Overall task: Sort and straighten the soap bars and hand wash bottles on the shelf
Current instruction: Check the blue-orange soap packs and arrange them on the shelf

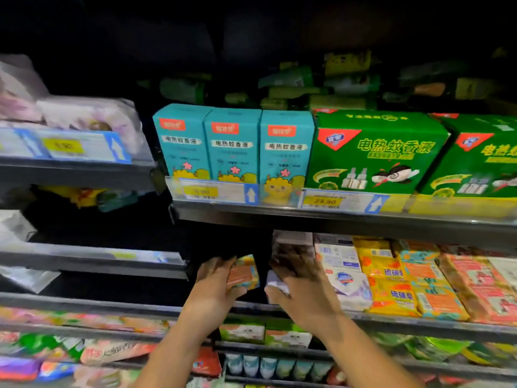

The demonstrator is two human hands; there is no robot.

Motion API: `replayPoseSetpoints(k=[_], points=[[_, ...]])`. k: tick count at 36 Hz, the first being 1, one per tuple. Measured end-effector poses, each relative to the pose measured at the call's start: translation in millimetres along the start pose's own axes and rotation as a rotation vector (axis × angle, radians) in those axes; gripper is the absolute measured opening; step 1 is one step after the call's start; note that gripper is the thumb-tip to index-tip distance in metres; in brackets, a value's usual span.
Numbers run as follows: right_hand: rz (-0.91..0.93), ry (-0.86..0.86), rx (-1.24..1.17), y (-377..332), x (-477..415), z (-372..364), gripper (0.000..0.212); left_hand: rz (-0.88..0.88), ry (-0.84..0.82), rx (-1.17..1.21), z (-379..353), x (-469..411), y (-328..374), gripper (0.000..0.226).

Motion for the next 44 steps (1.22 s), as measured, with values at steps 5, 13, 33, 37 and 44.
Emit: replayPoseSetpoints(k=[5, 13, 33, 37, 44], points=[[-0.096, -0.048, 0.05, 7, -5, -11, 0.102, 0.019, -0.141, -0.041, -4, -23, -2, 0.073], [-0.147, -0.069, 0.067, -2, 4, -2, 0.076, -0.126, -0.367, -0.073, -11, -35, -17, 0.064], [-0.243, 0.249, -0.35, 45, 48, 30, 0.062, -0.149, -0.206, -0.196, 1, -13, 46, 0.048], [-0.37, 0.306, -0.193, 100, 84, 47, 0.071, -0.309, -0.153, -0.247, -22, -14, 100, 0.049], [-0.552, 0.154, 0.088, 199, 115, 76, 0.079, -0.324, -0.226, -0.268, -93, -41, 161, 0.074]])
Point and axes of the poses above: each hand's wrist, its own x-axis away from the middle knuckle, its own z-axis out of the back of the hand, y = z × x, the point moved 3 cm from there along -x, towards the middle knuckle, and after that the axes turned 2 degrees about -y, right-handed, at the moved point
